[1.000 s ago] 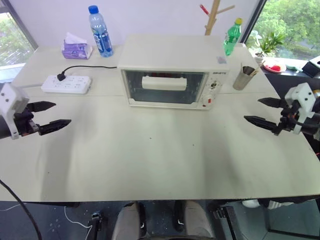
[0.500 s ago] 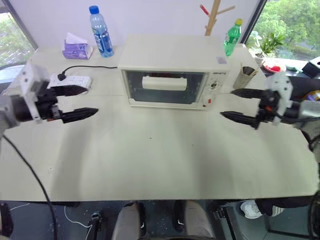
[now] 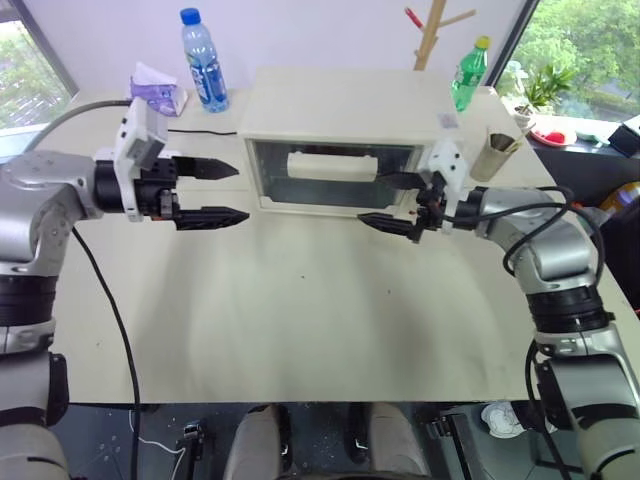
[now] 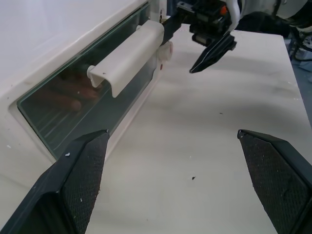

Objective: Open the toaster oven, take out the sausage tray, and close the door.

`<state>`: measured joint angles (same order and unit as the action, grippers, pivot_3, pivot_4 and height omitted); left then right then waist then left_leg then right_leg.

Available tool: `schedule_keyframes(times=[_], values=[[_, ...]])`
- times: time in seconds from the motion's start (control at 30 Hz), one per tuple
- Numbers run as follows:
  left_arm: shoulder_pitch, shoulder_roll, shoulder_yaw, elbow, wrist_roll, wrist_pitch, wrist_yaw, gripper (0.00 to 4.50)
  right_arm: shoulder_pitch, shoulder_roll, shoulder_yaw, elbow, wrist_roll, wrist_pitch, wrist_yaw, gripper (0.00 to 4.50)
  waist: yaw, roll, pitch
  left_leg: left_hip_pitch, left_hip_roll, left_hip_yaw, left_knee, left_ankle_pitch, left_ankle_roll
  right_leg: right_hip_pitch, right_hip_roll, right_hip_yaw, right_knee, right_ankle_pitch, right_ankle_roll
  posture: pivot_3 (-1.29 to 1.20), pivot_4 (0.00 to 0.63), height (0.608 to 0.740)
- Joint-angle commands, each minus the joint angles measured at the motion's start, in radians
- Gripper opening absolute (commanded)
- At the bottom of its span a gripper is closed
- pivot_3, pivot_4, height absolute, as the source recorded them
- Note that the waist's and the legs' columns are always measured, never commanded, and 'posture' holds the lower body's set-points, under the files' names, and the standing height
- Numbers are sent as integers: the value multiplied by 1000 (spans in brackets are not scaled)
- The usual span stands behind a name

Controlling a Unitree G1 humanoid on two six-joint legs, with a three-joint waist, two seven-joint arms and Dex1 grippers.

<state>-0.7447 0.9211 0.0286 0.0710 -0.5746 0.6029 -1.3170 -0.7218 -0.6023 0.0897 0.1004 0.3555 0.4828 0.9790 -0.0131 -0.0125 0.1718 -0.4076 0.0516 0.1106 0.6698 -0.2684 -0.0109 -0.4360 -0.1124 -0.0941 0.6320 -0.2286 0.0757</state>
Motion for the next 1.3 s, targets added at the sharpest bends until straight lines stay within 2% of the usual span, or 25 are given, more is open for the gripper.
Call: schedule_keyframes(times=[0.03, 0.37, 0.6, 0.8, 0.83, 0.9, 1.03, 1.13, 1.3], values=[[-22, 9, 26, -8, 8, -13, -2, 4473, -47, 20, -12, -14, 0, -33, 9, 4500, 0, 0, 0, 0, 0, 0, 0, 0, 0, 0, 0, 0, 0, 0, 0, 0, 150, 722], [-26, -9, 24, 26, 30, -24, 16, 4473, 11, 48, -22, -156, 65, -10, 39, 4500, 0, 0, 0, 0, 0, -1, 0, 0, 1, 0, 0, -1, 1, 0, 0, 0, 150, 722], [-88, -52, 1, 96, 63, -41, 16, 4473, 103, 71, -23, -291, 94, 27, -9, 4500, -4, 0, 0, 0, 0, -1, 0, 0, 0, 0, 0, -1, 1, 0, 0, 0, 150, 722], [-207, -128, 3, 206, 65, -26, 20, 4473, 203, 76, -8, -383, 89, 42, -48, 4500, 0, 0, 0, 0, 0, -2, 0, 0, 1, 0, 0, -1, 1, 0, 0, 0, 150, 722], [-226, -140, 5, 228, 66, -25, 20, 4079, 217, 77, -6, -395, 88, 45, -53, 4500, -1, -1, 0, 0, 0, -2, 0, 0, 1, 0, 0, -1, 1, 0, 0, 0, 150, 722], [-262, -163, 2, 276, 74, -30, 16, 3659, 244, 79, -2, -413, 85, 48, -64, 4500, 0, -1, 0, 0, 0, -2, 0, 0, 1, 0, 0, -1, 1, 0, 0, 0, 150, 722], [-299, -199, -35, 374, 144, -112, 6, 1470, 286, 85, 9, -428, 72, 40, -85, 4500, -1, -1, 0, 0, 0, -2, 0, 0, 0, 0, 0, -1, 1, 0, 0, 0, 150, 722], [-308, -219, -65, 429, 199, -179, -5, 37, 298, 89, 8, -437, 74, 43, -100, 4500, 1, -1, 0, 0, 0, -2, 1, 0, 1, 0, 0, -1, 1, 0, 0, 0, 150, 722], [-292, -236, -136, 520, 321, -349, -24, 37, 305, 90, 2, -447, 79, 46, -118, 4500, 1, -1, 0, 0, 0, -2, 2, -1, 1, 0, 0, -1, 1, 0, 0, 0, 150, 722]])
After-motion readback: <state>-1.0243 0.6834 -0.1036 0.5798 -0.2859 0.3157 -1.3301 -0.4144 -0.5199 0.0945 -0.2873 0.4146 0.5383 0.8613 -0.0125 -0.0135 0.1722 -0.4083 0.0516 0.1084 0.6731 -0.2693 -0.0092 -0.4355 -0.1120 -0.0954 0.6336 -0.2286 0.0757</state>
